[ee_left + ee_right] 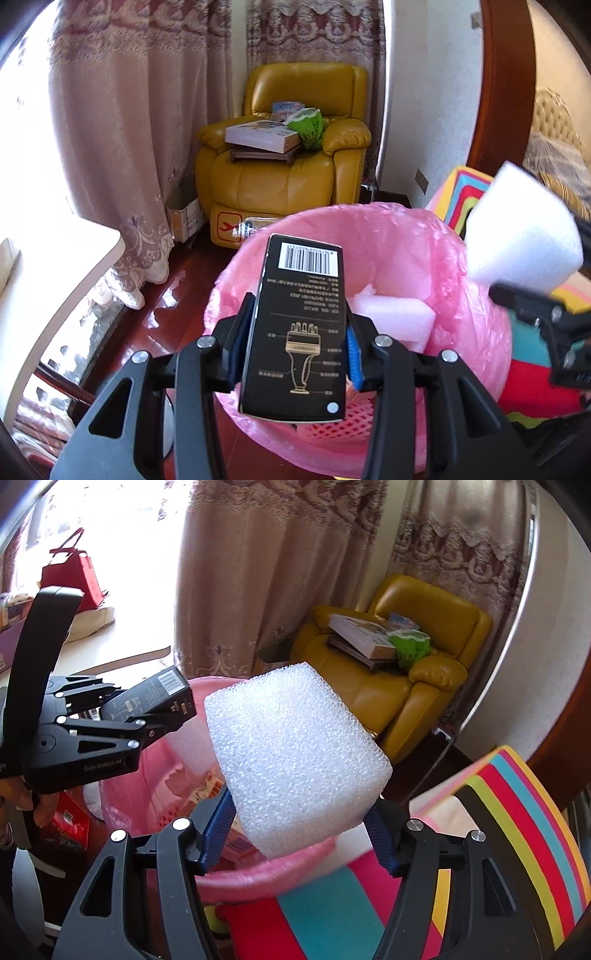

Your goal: Collect trash

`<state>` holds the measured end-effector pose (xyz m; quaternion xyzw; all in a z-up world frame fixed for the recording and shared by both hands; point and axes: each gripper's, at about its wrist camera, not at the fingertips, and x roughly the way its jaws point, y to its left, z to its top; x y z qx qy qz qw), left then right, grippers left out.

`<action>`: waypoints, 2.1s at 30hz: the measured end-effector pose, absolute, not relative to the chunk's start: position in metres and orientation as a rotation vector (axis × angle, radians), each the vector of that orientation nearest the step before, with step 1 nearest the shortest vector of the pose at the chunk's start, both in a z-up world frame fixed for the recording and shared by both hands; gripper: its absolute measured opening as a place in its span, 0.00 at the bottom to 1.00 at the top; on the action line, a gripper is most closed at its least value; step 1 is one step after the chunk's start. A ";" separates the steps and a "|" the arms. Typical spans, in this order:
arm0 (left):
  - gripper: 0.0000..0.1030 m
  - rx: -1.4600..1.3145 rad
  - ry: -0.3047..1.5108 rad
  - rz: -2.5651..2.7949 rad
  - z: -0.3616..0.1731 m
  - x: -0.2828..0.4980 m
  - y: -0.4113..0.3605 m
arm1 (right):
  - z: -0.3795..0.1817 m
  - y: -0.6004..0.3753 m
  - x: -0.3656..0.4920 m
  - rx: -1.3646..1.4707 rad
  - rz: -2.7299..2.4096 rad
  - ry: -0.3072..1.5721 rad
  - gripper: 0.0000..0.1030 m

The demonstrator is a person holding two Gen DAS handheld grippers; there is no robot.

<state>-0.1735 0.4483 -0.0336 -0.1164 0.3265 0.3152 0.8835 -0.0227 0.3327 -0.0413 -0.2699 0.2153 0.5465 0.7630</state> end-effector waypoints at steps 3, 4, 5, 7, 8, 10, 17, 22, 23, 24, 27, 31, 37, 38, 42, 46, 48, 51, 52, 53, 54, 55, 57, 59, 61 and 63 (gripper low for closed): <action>0.78 -0.259 0.649 0.719 -0.034 -0.182 0.454 | -0.044 0.336 -0.024 -0.597 1.192 0.451 0.76; 0.79 -0.261 0.647 0.726 -0.034 -0.183 0.455 | -0.046 0.335 -0.025 -0.601 1.191 0.446 0.76; 0.86 -0.263 0.649 0.724 -0.033 -0.185 0.454 | -0.047 0.335 -0.025 -0.605 1.191 0.448 0.76; 0.96 -0.249 0.635 0.737 -0.030 -0.186 0.448 | -0.048 0.331 -0.024 -0.607 1.178 0.452 0.79; 0.95 -0.235 0.627 0.747 -0.028 -0.185 0.445 | -0.048 0.329 -0.024 -0.604 1.175 0.452 0.80; 0.95 -0.191 0.625 0.761 -0.024 -0.183 0.434 | -0.048 0.317 -0.023 -0.590 1.166 0.449 0.81; 0.96 -0.061 0.577 0.786 -0.009 -0.170 0.388 | -0.052 0.273 -0.016 -0.571 1.140 0.454 0.81; 0.96 -0.007 0.535 0.793 -0.001 -0.161 0.351 | -0.053 0.242 -0.009 -0.550 1.123 0.449 0.81; 0.96 -0.004 0.528 0.797 0.001 -0.160 0.345 | -0.053 0.235 -0.007 -0.544 1.121 0.450 0.81; 0.96 -0.005 0.520 0.800 0.003 -0.161 0.339 | -0.053 0.228 -0.006 -0.539 1.120 0.449 0.81; 0.96 -0.032 0.486 0.794 0.007 -0.166 0.323 | -0.054 0.210 -0.003 -0.523 1.110 0.449 0.81; 0.96 -0.116 0.461 0.785 0.007 -0.178 0.311 | -0.057 0.189 -0.001 -0.513 1.098 0.444 0.81; 0.96 -0.163 0.494 0.801 -0.008 -0.184 0.284 | -0.062 0.157 0.000 -0.505 1.089 0.428 0.81; 0.96 -0.160 0.498 0.802 -0.011 -0.185 0.279 | -0.062 0.153 0.001 -0.498 1.089 0.428 0.81; 0.96 -0.178 0.519 0.795 -0.026 -0.187 0.259 | -0.066 0.141 0.002 -0.486 1.098 0.426 0.81; 0.96 -0.250 0.499 0.791 -0.037 -0.197 0.250 | -0.069 0.134 0.000 -0.488 1.108 0.421 0.81; 0.96 -0.279 0.480 0.794 -0.039 -0.202 0.247 | -0.071 0.132 -0.001 -0.489 1.108 0.419 0.81; 0.96 -0.261 0.500 0.823 -0.042 -0.201 0.243 | -0.074 0.133 -0.001 -0.491 1.113 0.425 0.81; 0.96 -0.256 0.501 0.835 -0.043 -0.201 0.242 | -0.075 0.134 -0.002 -0.493 1.114 0.424 0.81; 0.96 -0.258 0.494 0.834 -0.043 -0.202 0.241 | -0.076 0.134 -0.003 -0.497 1.117 0.421 0.81; 0.96 -0.263 0.488 0.828 -0.043 -0.203 0.241 | -0.077 0.135 -0.003 -0.499 1.117 0.420 0.81; 0.96 -0.269 0.484 0.823 -0.044 -0.203 0.241 | -0.078 0.135 -0.003 -0.499 1.119 0.421 0.81; 0.96 -0.269 0.493 0.830 -0.044 -0.203 0.242 | -0.079 0.136 -0.004 -0.499 1.126 0.422 0.81; 0.96 -0.264 0.505 0.854 -0.046 -0.203 0.243 | -0.079 0.137 -0.004 -0.501 1.129 0.420 0.81; 0.96 -0.257 0.507 0.869 -0.046 -0.202 0.243 | -0.079 0.137 -0.006 -0.506 1.133 0.415 0.81; 0.96 -0.248 0.501 0.879 -0.045 -0.204 0.243 | -0.079 0.138 -0.008 -0.511 1.136 0.410 0.81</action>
